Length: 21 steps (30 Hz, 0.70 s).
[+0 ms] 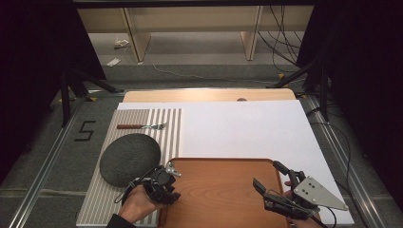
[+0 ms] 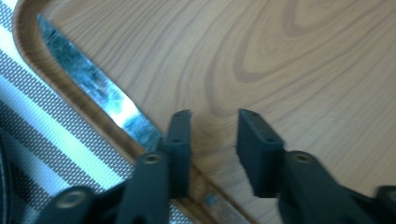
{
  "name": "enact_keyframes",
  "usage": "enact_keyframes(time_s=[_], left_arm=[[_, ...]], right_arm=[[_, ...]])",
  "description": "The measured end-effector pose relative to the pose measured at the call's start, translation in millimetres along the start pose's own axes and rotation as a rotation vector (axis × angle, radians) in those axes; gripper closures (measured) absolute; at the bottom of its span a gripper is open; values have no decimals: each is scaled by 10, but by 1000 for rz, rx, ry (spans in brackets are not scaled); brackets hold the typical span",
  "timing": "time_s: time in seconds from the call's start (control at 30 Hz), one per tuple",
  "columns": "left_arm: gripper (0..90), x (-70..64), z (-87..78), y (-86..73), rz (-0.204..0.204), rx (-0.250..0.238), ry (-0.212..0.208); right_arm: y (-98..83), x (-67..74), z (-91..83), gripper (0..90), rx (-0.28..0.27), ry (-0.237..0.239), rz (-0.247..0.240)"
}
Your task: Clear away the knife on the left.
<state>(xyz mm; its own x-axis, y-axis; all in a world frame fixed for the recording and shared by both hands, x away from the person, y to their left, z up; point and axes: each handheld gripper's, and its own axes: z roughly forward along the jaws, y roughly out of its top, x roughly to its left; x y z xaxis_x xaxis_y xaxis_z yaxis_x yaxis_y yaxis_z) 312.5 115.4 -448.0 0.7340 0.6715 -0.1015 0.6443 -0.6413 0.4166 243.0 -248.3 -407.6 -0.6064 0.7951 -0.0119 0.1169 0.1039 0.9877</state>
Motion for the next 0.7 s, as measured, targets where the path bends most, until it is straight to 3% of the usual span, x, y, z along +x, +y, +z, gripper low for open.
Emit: enact_keyframes(time_s=[0.2,0.57,0.7], left_arm=[[366,-18,-43,21,-1,-57,-26],[222,-34,-84,38,-7,-101,-31],[138,-52,-111,53,-9,-141,-29]], right_arm=[[1,-2,-2,193,-2,-1,-3],[1,-2,-1,193,-1,0,-1],[1,-2,-2,192,-2,0,-2]])
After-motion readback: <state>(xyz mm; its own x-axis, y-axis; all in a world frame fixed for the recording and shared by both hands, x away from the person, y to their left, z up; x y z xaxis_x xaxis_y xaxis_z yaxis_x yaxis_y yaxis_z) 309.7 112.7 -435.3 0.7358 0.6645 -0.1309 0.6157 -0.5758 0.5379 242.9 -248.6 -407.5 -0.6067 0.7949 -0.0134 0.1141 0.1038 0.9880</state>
